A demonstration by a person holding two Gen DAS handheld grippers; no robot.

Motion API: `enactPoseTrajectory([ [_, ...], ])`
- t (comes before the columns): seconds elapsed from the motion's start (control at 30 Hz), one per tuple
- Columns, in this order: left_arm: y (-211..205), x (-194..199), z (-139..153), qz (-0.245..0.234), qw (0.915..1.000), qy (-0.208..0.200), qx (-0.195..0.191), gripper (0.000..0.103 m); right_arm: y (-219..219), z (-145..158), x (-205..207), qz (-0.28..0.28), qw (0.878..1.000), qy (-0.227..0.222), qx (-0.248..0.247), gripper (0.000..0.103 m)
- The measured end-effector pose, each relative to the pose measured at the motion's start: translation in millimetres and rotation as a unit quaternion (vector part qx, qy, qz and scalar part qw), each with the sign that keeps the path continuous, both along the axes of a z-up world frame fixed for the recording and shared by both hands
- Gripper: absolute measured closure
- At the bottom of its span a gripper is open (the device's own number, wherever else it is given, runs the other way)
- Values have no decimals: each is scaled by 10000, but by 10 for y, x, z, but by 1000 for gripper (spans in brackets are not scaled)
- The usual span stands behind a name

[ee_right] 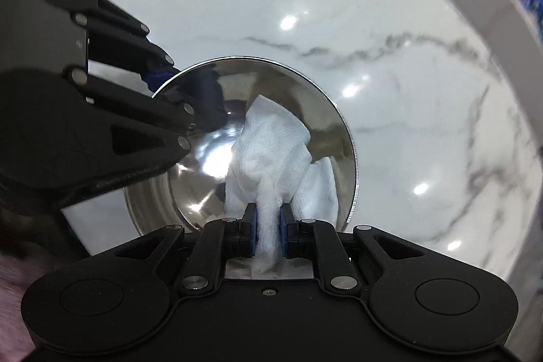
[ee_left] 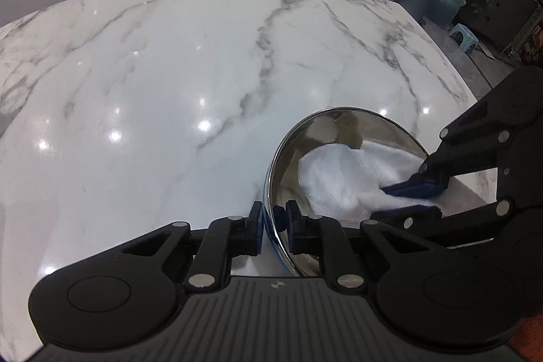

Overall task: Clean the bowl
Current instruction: 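Hold the bowl rim with the left gripper while the right gripper wipes the tissue around inside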

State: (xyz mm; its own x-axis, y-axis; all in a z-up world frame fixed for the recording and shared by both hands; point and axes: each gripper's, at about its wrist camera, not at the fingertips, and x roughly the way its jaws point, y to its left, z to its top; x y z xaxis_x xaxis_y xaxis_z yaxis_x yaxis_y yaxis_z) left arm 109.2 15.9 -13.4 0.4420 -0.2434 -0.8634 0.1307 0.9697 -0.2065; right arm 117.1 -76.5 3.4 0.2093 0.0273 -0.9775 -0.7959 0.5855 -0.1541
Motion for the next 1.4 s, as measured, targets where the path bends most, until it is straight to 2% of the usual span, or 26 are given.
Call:
enactPoseTrajectory([
  [0.07, 8, 4, -9, 37, 10000, 63, -41, 88, -33, 11, 32, -116, 9999, 74, 93, 92],
  [0.17, 18, 22, -64, 22, 9992, 368, -166, 64, -66, 23, 110, -308, 9990, 195, 243, 92],
  [0.23, 17, 17, -102, -84, 9976, 572, -384, 63, -93, 28, 147, -433, 9981, 262, 349, 92],
  [0.33, 25, 5, -100, -177, 9959, 694, -552, 63, -135, 27, 161, -531, 9972, 300, 441, 92],
  [0.4, 29, 2, -98, -196, 9955, 721, -576, 75, -154, 28, 148, -561, 9967, 318, 495, 92],
  [0.57, 27, 16, -82, -124, 9968, 589, -517, 83, -149, 20, 124, -639, 9954, 408, 589, 92],
  [0.67, 22, 18, -66, -72, 9980, 467, -425, 89, -162, 29, 103, -776, 9898, 796, 889, 92],
  [0.73, 15, 11, -53, -78, 9986, 389, -354, 89, -151, 25, 94, -865, 9819, 1153, 1231, 92],
  [0.83, 4, 0, -33, -87, 9993, 271, -247, 90, -127, 15, 86, -848, 9786, 1327, 1322, 92],
  [1.0, -2, -15, -11, -111, 9998, 136, -128, 90, -66, -8, 61, -621, 9868, 1150, 960, 92],
  [1.07, -2, -19, -9, -131, 9998, 122, -112, 90, -32, -30, 43, -463, 9921, 932, 698, 92],
  [1.17, -1, -16, -11, -138, 9998, 116, -108, 90, 31, -29, -65, -80, 9996, 241, 147, 92],
  [1.33, -8, -16, -13, -136, 9998, 132, -94, 88, 30, -36, -95, -61, 9998, 155, 107, 92],
  [1.4, -19, -14, -29, -173, 9995, 253, -88, 77, 0, -33, -66, -157, 9995, 221, 180, 92],
])
